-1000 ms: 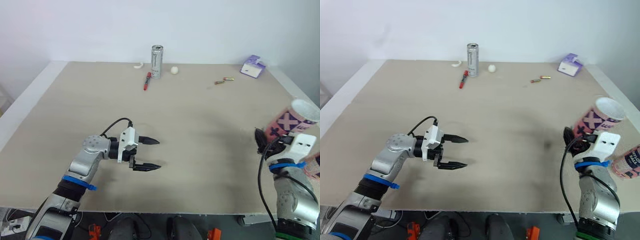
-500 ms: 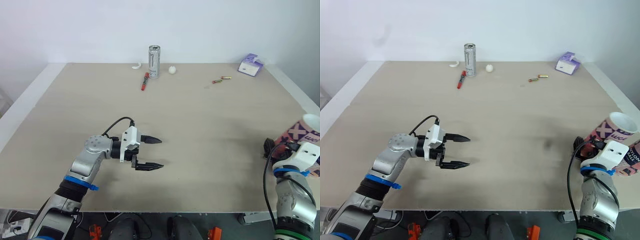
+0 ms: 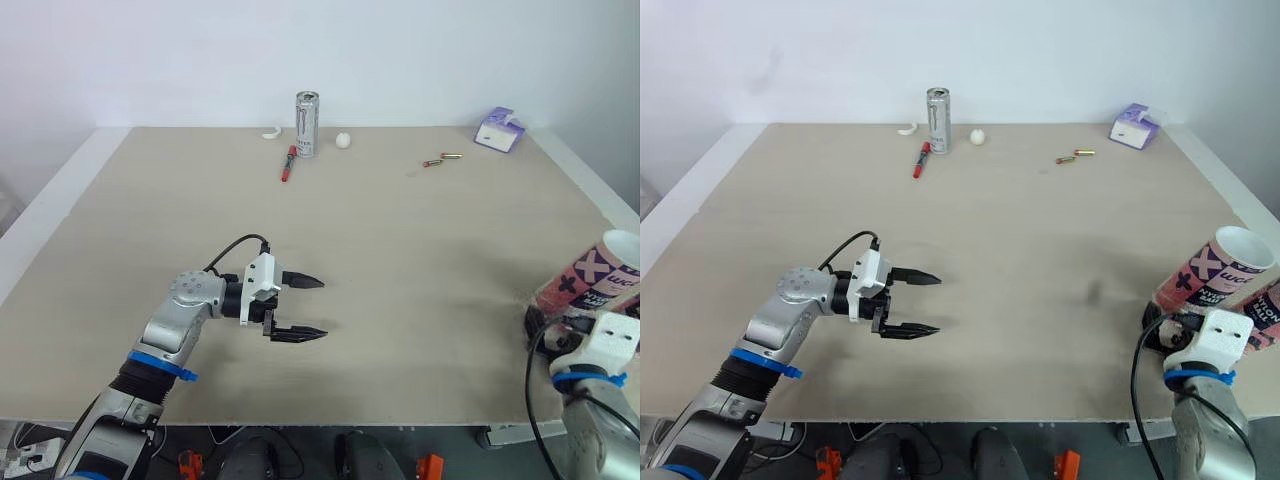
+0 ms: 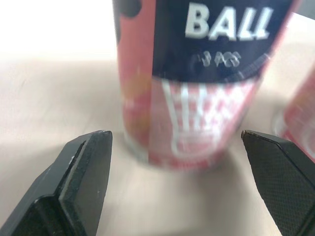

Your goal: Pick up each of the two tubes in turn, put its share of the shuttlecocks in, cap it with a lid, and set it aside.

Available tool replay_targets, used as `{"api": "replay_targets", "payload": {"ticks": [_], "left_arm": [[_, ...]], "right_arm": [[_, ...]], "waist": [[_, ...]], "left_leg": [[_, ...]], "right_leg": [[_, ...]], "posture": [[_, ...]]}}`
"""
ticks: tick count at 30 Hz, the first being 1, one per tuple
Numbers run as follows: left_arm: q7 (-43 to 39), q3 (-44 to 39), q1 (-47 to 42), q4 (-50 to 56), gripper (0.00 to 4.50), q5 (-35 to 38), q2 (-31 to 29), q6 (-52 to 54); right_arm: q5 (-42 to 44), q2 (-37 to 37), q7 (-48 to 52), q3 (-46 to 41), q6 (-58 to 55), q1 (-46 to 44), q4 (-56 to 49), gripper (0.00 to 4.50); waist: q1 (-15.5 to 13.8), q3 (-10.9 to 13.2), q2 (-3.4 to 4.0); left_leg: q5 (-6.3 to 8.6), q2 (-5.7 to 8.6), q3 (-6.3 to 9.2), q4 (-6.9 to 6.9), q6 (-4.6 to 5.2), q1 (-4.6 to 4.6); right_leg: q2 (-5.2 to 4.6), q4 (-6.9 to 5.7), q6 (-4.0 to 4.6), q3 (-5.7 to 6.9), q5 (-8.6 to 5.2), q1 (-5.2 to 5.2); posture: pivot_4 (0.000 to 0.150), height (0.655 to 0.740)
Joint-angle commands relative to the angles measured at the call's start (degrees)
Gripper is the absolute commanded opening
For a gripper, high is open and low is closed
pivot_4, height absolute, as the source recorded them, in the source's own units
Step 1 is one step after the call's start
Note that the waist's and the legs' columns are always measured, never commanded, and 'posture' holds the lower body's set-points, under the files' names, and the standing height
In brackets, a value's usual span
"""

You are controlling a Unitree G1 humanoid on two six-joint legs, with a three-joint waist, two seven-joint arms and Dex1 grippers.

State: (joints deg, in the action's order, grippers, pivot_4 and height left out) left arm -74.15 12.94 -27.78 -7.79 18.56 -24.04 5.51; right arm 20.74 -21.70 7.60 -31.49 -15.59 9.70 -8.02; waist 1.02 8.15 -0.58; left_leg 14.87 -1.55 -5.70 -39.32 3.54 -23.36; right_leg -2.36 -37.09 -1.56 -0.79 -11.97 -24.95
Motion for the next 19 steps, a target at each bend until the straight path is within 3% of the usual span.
{"api": "replay_targets", "payload": {"ticks": [1, 5, 9, 14, 19], "left_arm": [[0.15, -0.51, -1.23, 0.40, 4.50, 0.07, -0.06, -0.28], [2.07, -1.60, -1.53, -1.15, 4.50, -0.58, -0.27, -0.28], [2.64, -2.46, -0.31, -1.70, 4.50, -1.15, -1.96, -1.24], [4.07, -3.69, -0.04, -4.33, 4.50, -2.40, -3.93, -3.07], [5.88, -6.43, -1.27, -9.34, 4.50, -3.34, -5.41, -6.46]], "right_arm": [[1.96, 0.06, 0.09, -1.51, -2.40, 2.36, -7.49, 4.49], [3.30, -3.79, 8.51, 1.44, -3.98, 9.63, -16.93, 4.49], [4.85, -10.59, 24.56, 5.08, 2.72, 12.17, -18.19, 4.49], [5.06, -15.75, 39.60, 12.35, 10.96, 4.01, -11.99, 4.49], [4.32, -17.05, 46.01, 16.93, 13.86, -4.62, -4.21, 4.49]], "waist": [[0.00, 0.00, 0.00], [0.00, -0.01, 0.03], [0.28, 0.08, -0.13], [0.25, 0.25, -0.42], [0.01, 0.36, -0.61]], "left_leg": [[0.00, 0.00, -0.04, 0.00, 0.00, 0.02], [0.00, 0.00, -0.05, 0.00, 0.00, 0.03], [0.02, -0.01, -0.11, 0.01, 0.02, 0.07], [0.01, -0.04, -0.07, -0.01, 0.03, 0.17], [0.00, -0.04, -0.03, 0.00, 0.03, 0.07]], "right_leg": [[0.00, 0.00, -0.01, -0.01, 0.01, 0.00], [-0.01, 0.00, -0.03, -0.03, 0.02, -0.01], [0.05, 0.01, -0.04, -0.01, 0.01, -0.01], [0.15, 0.01, 0.02, 0.02, 0.07, 0.02], [0.15, 0.02, 0.08, 0.06, 0.09, -0.05]], "posture": [[0.150, 0.7400], [0.150, 0.7400], [0.150, 0.7400], [0.150, 0.7400], [0.150, 0.7400]]}}
